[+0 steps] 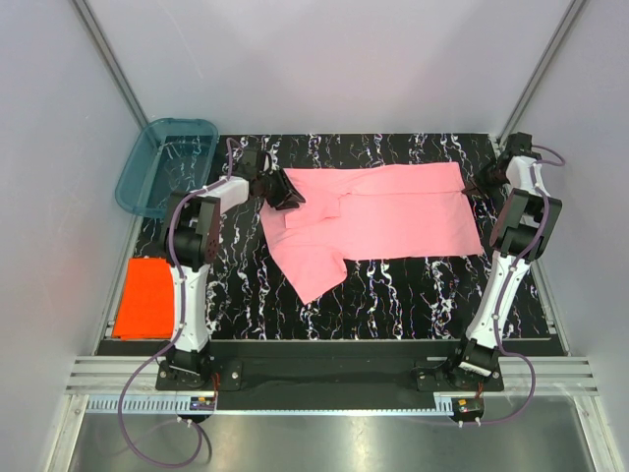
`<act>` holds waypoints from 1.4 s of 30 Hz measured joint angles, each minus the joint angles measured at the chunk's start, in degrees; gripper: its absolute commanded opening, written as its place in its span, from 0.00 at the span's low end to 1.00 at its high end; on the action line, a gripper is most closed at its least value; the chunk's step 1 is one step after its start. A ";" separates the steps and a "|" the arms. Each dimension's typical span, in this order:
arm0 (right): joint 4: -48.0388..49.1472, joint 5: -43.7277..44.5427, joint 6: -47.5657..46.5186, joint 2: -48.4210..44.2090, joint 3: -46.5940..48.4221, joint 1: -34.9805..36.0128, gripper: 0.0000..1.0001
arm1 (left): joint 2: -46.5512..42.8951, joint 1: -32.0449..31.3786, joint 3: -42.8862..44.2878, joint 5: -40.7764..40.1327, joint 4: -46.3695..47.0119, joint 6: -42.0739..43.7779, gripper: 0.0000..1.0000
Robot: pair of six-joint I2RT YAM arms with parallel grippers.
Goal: Fold and stack the t-shirts
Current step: Fold the tshirt
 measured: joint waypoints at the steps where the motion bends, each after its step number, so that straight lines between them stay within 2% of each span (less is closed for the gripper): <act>1: 0.00 0.00 -0.02 0.09 0.11 -0.07 0.00 | 0.00 0.09 0.00 -0.04 -0.13 0.02 0.35; 17: -1.66 2.93 -0.94 0.59 2.01 -0.66 0.00 | 0.00 1.01 0.00 -1.44 -2.38 2.01 0.33; 21: -3.61 3.85 -2.45 1.99 4.94 -0.66 0.00 | 0.44 1.11 1.11 -1.42 -3.80 3.15 0.33; 31: -7.15 2.36 -4.04 4.31 10.12 -0.79 0.28 | 1.49 2.40 5.29 -1.16 -7.23 5.49 0.41; 38: -10.80 2.89 -4.33 3.80 13.29 -0.90 0.35 | 1.49 2.75 8.90 -0.85 -8.33 5.07 0.38; 42: -11.87 2.99 -4.31 3.06 13.18 -0.15 0.35 | 1.64 2.75 11.15 -0.28 -6.58 2.80 0.36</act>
